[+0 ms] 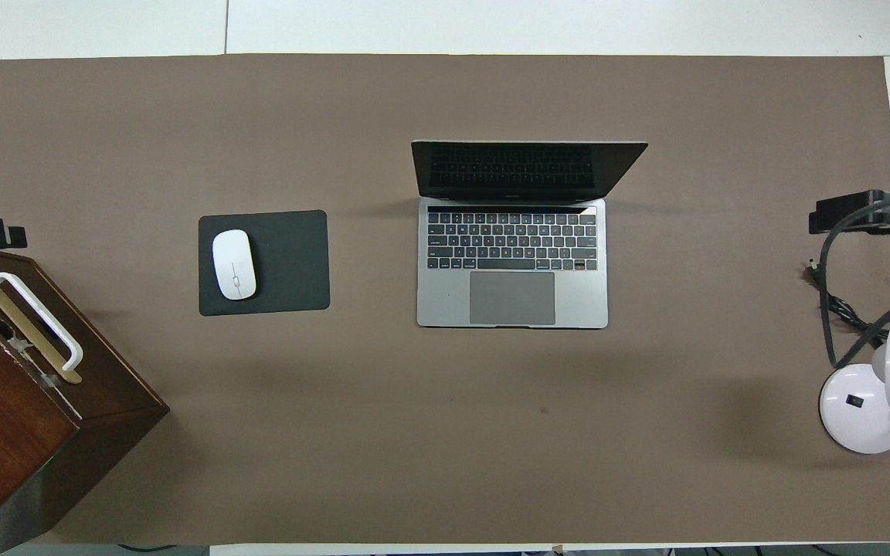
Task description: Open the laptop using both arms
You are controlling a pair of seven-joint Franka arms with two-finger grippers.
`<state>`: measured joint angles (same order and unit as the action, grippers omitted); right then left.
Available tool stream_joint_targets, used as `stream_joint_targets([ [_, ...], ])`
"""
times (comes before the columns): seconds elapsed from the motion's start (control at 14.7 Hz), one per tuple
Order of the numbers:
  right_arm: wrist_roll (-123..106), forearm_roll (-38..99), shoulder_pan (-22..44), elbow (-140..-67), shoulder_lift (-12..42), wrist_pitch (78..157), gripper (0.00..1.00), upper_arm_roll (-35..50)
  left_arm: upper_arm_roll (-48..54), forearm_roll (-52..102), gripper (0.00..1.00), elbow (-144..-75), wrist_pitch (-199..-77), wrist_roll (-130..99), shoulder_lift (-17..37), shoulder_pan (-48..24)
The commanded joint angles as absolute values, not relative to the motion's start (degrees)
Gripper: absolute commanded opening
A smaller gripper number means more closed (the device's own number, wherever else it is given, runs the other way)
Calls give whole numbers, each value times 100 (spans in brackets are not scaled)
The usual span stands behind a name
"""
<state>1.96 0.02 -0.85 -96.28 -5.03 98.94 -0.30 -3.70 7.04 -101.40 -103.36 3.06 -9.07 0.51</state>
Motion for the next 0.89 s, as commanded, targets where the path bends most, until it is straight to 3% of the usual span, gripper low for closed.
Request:
stream_joint_targets([
  [0.0,-44,-18,428,-9633,-554,10169,100,-534,-290,571,100,-9274,-9810,229,-326,53],
  [0.2,-44,9,466,-9571,-519,10099,100,-571,-246,571,100,-8957,-9440,228,43,44],
  [0.61,-105,9,140,-9319,-334,9687,100,-553,-237,571,100,-9404,-9307,220,-17,-35],
  [0.82,-88,61,27,-8983,-351,9292,100,-458,-237,466,100,-9133,-9264,229,61,-35],
])
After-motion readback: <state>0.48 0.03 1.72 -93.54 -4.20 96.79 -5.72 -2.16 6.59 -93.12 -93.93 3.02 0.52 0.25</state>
